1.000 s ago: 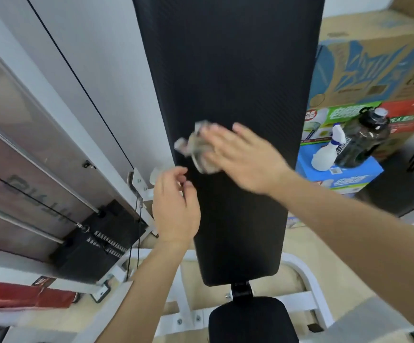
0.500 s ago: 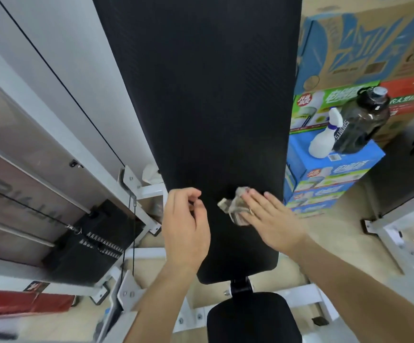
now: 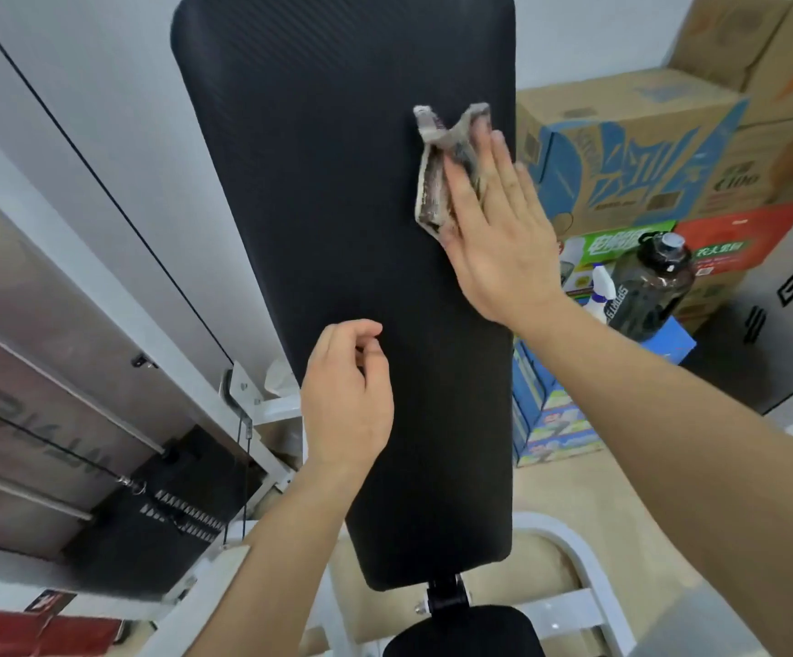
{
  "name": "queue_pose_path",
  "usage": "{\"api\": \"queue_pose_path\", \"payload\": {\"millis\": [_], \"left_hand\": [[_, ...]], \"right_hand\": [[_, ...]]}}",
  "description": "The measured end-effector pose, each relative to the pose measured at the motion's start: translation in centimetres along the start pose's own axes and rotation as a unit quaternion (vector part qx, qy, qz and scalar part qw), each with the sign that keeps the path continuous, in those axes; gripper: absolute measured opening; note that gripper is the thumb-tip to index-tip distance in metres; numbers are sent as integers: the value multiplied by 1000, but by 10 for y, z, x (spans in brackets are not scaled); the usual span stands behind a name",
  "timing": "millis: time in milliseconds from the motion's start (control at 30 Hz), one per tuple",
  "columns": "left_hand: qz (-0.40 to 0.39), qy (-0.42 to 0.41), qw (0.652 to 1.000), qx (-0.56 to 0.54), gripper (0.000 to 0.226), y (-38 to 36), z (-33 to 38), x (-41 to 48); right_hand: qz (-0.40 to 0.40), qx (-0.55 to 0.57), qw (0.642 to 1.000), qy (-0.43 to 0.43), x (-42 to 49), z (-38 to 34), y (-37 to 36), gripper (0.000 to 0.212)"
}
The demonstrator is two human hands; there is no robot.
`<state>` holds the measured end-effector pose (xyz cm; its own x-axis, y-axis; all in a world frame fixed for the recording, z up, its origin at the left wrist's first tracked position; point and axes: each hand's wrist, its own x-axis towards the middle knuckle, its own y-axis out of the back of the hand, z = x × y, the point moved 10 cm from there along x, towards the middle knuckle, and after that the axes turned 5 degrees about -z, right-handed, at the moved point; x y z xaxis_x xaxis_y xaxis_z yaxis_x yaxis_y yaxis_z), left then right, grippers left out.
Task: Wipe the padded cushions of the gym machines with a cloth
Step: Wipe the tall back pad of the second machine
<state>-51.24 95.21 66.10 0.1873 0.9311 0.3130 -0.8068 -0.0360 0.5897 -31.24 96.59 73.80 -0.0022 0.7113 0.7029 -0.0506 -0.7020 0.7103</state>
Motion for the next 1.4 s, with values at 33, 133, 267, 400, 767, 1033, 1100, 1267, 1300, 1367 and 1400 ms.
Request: {"api": "queue_pose_path", "payload": {"millis": [33, 133, 267, 400, 767, 1033, 1100, 1267, 1300, 1367, 1400], "left_hand": [[3, 1, 1000, -1, 23, 1, -3, 1], [0, 13, 1000, 4, 22, -2, -21, -6], [-10, 30, 999, 13, 21, 1, -42, -21], [1, 21, 1000, 9, 21, 23, -33, -10], [77, 140, 983, -95, 19, 45, -95, -25], [97, 384, 904, -157, 17, -8, -216, -113], [103, 460, 862, -186, 16, -27, -247, -143], [96, 541, 808, -212, 18, -75, -288, -196], [95, 549, 803, -211, 21, -82, -295, -205], [90, 566, 793, -207, 25, -94, -305, -218], [88, 573, 787, -212, 24, -99, -309, -224]], "right_hand": [[6, 28, 998, -54, -11, 5, -7, 59], [-14, 80, 981, -177, -63, 8, -40, 64], [-83, 70, 979, -171, -128, -19, -70, 61], [-50, 44, 989, -133, -77, -25, -45, 58], [27, 9, 994, 109, -41, -136, -41, 52], [-77, 2, 959, 272, -222, -194, -144, 59], [-98, -4, 950, 298, -268, -200, -166, 63], [-129, -10, 926, 354, -360, -213, -211, 73], [-143, -22, 917, 371, -380, -215, -222, 77], [-168, -63, 899, 399, -420, -217, -240, 82], [-190, -81, 887, 413, -435, -218, -249, 83]]}}
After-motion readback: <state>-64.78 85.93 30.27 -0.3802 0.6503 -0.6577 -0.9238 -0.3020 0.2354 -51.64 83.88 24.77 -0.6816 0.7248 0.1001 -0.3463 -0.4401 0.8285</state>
